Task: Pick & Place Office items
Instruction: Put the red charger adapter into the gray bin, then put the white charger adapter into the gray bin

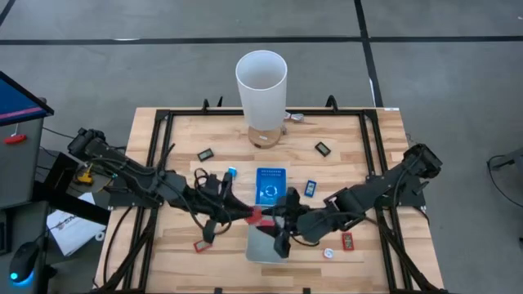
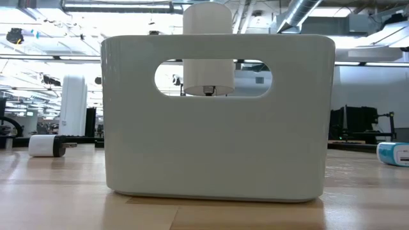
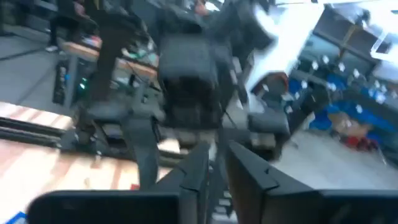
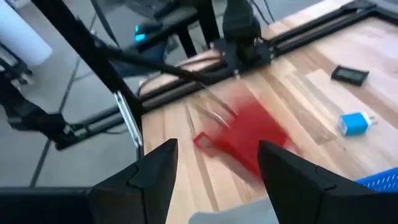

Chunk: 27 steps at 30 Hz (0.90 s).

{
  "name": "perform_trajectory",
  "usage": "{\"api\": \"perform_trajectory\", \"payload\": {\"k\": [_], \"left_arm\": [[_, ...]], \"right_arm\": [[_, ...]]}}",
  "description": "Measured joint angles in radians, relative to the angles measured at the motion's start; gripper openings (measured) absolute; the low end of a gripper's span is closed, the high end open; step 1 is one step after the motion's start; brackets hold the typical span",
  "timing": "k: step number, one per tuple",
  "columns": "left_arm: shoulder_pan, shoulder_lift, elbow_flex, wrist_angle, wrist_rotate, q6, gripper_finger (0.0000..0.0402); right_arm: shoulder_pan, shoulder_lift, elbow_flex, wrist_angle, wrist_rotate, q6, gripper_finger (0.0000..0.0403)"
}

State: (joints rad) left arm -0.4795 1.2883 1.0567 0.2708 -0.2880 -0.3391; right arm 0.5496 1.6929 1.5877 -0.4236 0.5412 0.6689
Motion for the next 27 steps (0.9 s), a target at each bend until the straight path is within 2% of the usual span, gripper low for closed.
{"api": "perform_trajectory", "payload": {"k": [4,9,15,22,27], "left_arm": [[-0.001,0.002,-0.004,-0.007,0.016,0.017,0.0003],[-0.019,0.002,-0.004,-0.051,0.013,0.015,0.0004],[-0.064,-0.038,-0.006,-0.215,0.003,-0.008,0.0002],[-0.121,-0.082,-0.007,-0.421,0.008,-0.121,0.0036],[-0.172,-0.079,-0.007,-0.710,0.007,-0.284,0.0086]], "right_arm": [[0.007,0.004,0.000,-0.005,0.000,0.000,0.0214],[0.019,0.001,0.001,-0.011,0.014,0.017,0.0214],[0.050,0.001,0.001,-0.025,0.066,0.044,0.0214],[0.068,0.000,0.002,-0.030,0.095,0.072,0.0214],[0.074,-0.001,0.003,-0.032,0.096,0.089,0.0214]]}}
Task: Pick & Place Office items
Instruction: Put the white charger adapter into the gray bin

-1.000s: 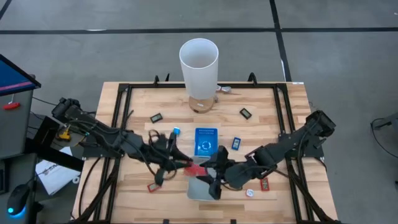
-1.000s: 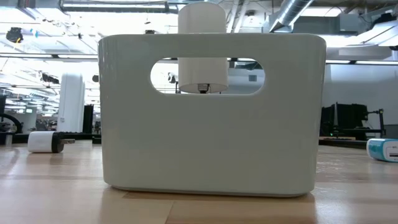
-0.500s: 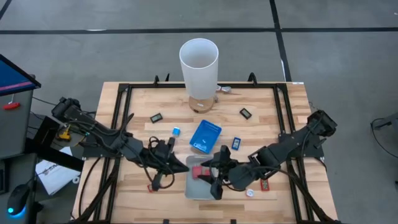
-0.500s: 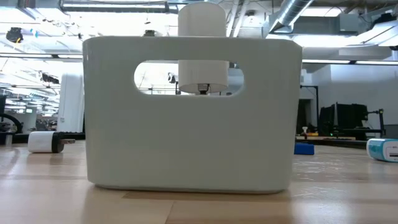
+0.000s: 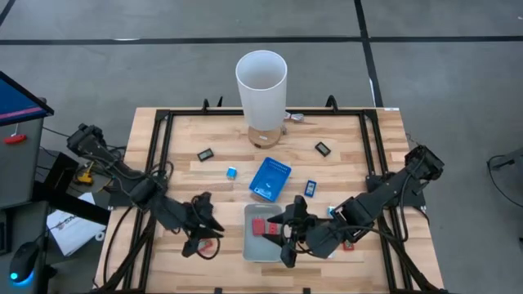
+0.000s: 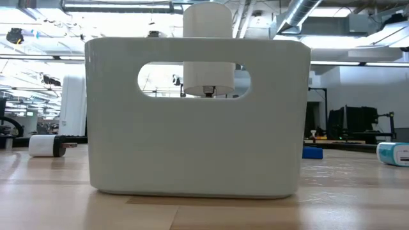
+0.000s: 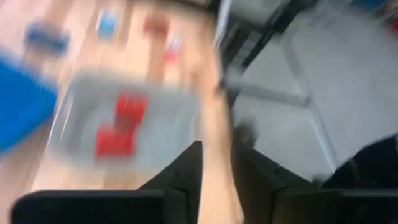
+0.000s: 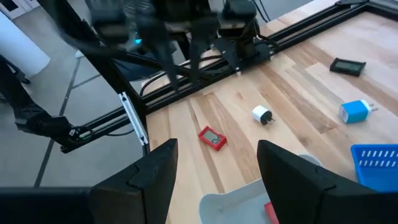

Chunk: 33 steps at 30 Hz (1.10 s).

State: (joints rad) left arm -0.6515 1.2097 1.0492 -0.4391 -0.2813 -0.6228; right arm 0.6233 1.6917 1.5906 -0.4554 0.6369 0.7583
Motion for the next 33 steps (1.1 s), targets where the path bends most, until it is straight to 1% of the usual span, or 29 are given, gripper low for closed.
{"api": "perform_trajectory", "payload": {"k": [3,5,10,14,17,21,23,27,29,33], "left_arm": [[-0.041,0.022,-0.005,-0.168,-0.001,-0.095,0.0117],[-0.080,0.028,-0.035,-0.198,-0.001,-0.154,0.0139],[-0.164,0.030,-0.159,-0.121,-0.008,-0.329,0.0189],[-0.215,0.030,-0.251,-0.030,-0.054,-0.436,0.0215],[-0.243,0.030,-0.308,0.069,-0.092,-0.455,0.0224],[-0.257,0.030,-0.356,0.135,-0.136,-0.459,0.0227],[-0.257,0.030,-0.366,0.152,-0.166,-0.451,0.0227],[-0.255,0.030,-0.368,0.152,-0.239,-0.373,0.0227],[-0.242,0.030,-0.367,0.098,-0.283,-0.375,0.0227],[-0.185,0.030,-0.368,-0.105,-0.326,-0.526,0.0227]], "right_arm": [[0.008,0.000,0.000,-0.002,0.011,0.008,0.0214],[0.016,-0.001,0.000,-0.004,0.030,0.018,0.0214],[0.034,-0.001,0.000,-0.010,0.074,0.039,0.0214],[0.048,-0.002,0.001,-0.031,0.097,0.074,0.0214],[0.059,-0.002,0.002,-0.065,0.105,0.110,0.0214],[0.072,-0.002,0.002,-0.081,0.129,0.140,0.0214],[0.078,-0.002,0.002,-0.091,0.143,0.154,0.0214],[0.078,-0.002,0.002,-0.109,0.150,0.172,0.0214],[0.078,-0.002,0.002,-0.144,0.150,0.193,0.0214],[0.078,-0.002,0.002,-0.205,0.150,0.244,0.0214]]}}
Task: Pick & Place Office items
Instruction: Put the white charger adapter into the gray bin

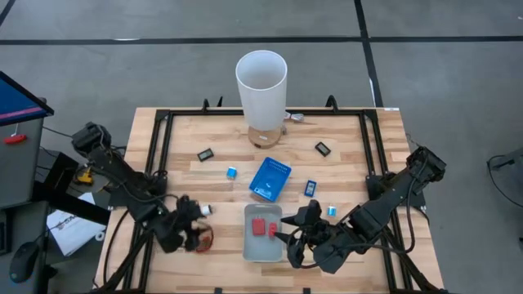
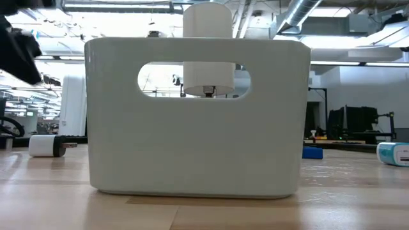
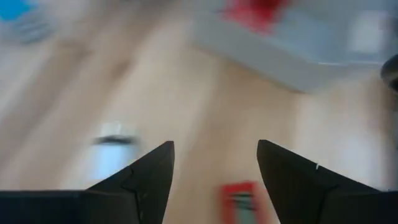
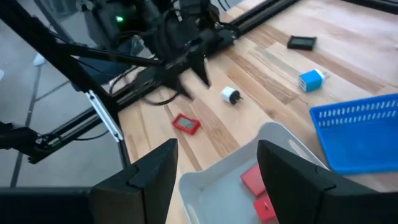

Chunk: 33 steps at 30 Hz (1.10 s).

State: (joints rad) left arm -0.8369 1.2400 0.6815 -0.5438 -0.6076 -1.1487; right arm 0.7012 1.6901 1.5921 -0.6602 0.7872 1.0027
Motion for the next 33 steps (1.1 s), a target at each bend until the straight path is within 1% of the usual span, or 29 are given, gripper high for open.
{"api": "perform_trajectory", "payload": {"k": [2,5,7,10,12,16,22,25,27,29,33], "left_arm": [[0.027,0.000,0.000,-0.073,-0.006,-0.008,0.0227],[0.061,0.000,0.000,-0.119,-0.004,0.074,0.0227],[0.087,0.000,-0.003,-0.114,0.012,0.145,0.0227],[0.132,0.000,-0.035,-0.084,0.057,0.243,0.0227],[0.163,0.000,-0.070,-0.065,0.093,0.275,0.0227],[0.215,-0.001,-0.132,-0.032,0.144,0.277,0.0227],[0.261,-0.002,-0.221,0.145,0.215,0.357,0.0227],[0.287,-0.003,-0.256,0.160,0.224,0.353,0.0225],[0.306,-0.003,-0.273,0.171,0.237,0.352,0.0216],[0.324,-0.003,-0.284,0.191,0.247,0.352,0.0197],[0.352,-0.002,-0.293,0.262,0.265,0.385,0.0139]], "right_arm": [[0.005,0.000,0.000,0.000,0.000,0.003,0.0214],[0.006,0.000,0.000,0.001,0.000,0.004,0.0214],[0.006,0.000,0.000,0.001,0.000,0.005,0.0214],[0.005,0.000,0.000,-0.001,0.005,0.004,0.0214],[0.005,0.000,0.000,-0.009,0.015,0.004,0.0214],[0.006,0.000,0.000,-0.023,0.023,0.014,0.0214],[0.011,0.000,0.000,-0.027,0.023,0.019,0.0214],[0.011,0.000,0.000,-0.032,0.023,0.019,0.0214],[0.011,0.000,0.000,-0.033,0.023,0.019,0.0214],[0.010,0.000,0.000,-0.035,0.023,0.019,0.0214],[0.004,0.000,0.000,-0.038,0.024,0.019,0.0214]]}}
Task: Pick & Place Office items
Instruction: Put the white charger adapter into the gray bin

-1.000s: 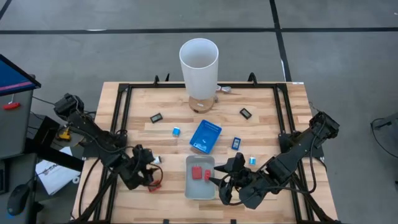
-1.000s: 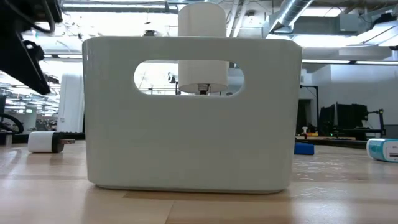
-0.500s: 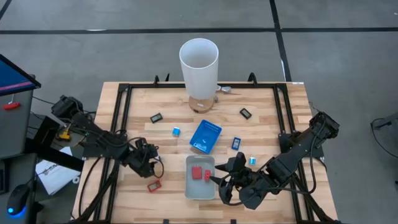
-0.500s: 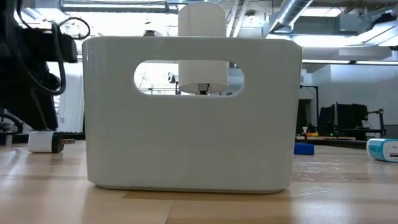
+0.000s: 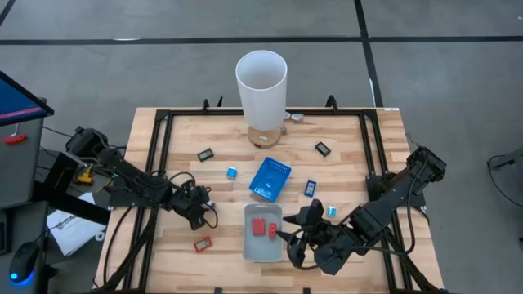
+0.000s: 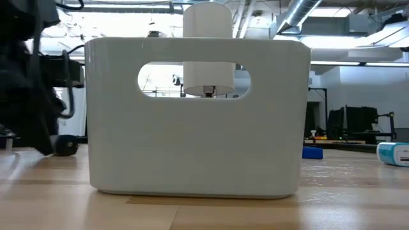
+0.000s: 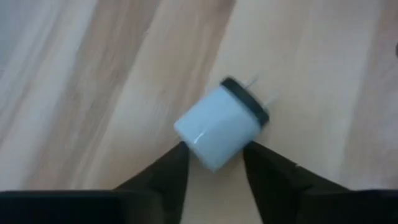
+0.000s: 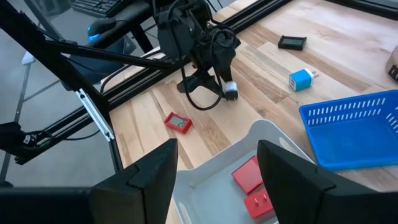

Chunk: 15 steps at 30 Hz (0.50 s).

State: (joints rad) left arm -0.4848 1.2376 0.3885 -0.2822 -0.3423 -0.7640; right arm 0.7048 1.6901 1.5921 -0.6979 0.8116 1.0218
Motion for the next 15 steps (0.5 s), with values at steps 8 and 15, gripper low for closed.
{"api": "perform_trajectory", "payload": {"k": [8,15], "left_arm": [[0.029,0.000,0.001,0.167,0.063,0.067,0.0024],[0.030,-0.001,0.002,0.249,0.087,0.138,0.0040]], "right_arm": [[-0.007,0.000,0.000,0.000,0.001,-0.004,0.0214],[0.002,0.000,0.000,0.002,0.001,0.016,0.0214]]}}
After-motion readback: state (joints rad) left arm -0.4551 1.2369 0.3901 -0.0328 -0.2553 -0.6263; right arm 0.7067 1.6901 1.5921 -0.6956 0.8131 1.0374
